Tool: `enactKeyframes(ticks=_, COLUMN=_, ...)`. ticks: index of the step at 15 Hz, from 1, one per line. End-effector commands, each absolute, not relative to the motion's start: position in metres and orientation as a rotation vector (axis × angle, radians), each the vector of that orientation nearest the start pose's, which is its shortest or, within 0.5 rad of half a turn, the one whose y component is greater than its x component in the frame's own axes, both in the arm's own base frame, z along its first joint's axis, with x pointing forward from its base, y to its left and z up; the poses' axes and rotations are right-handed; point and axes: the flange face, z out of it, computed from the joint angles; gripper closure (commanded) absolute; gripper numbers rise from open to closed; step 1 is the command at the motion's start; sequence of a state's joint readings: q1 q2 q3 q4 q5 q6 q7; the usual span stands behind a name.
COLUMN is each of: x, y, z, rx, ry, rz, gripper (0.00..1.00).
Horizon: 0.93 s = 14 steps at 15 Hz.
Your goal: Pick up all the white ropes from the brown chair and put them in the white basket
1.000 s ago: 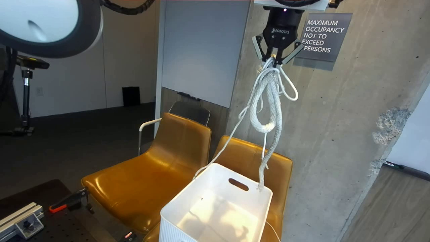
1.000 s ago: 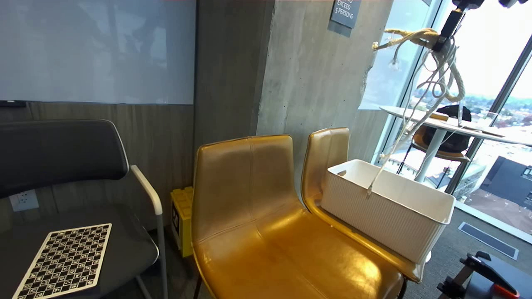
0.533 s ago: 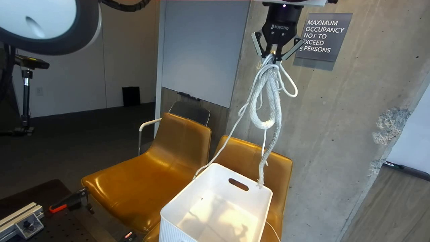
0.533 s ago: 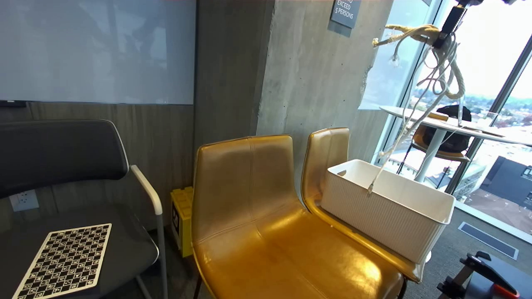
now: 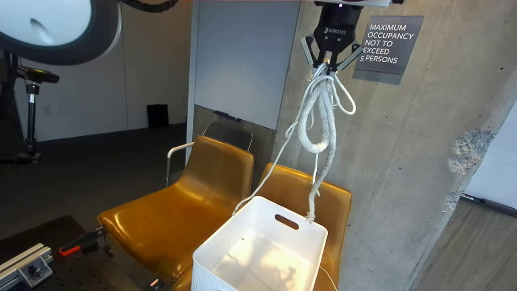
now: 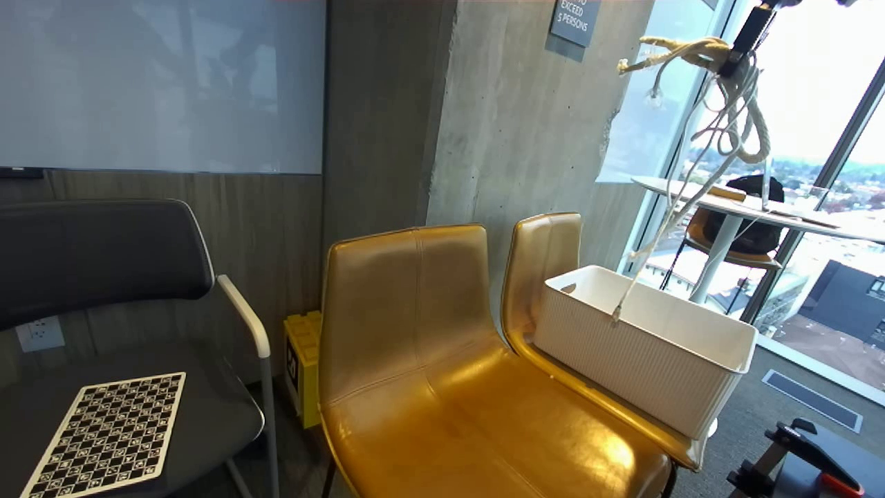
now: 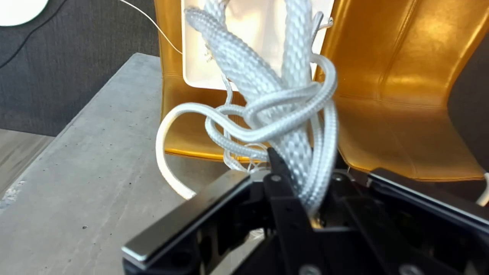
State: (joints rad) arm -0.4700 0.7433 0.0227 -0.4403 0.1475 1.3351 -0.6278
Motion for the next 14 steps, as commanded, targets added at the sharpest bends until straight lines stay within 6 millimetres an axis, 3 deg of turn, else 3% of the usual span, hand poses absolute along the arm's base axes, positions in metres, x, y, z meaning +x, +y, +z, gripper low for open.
enactKeyframes(ticks=1, x=0.634, y=-0.296, z=0.652, rx=-3.026, ry=-0.323, rz=-0.400, gripper=0.96)
enactKeyframes(ticks=14, x=0.634, y=-0.296, z=0.663, rx=-3.014, ry=-0.315, rz=-0.478, gripper=0.96)
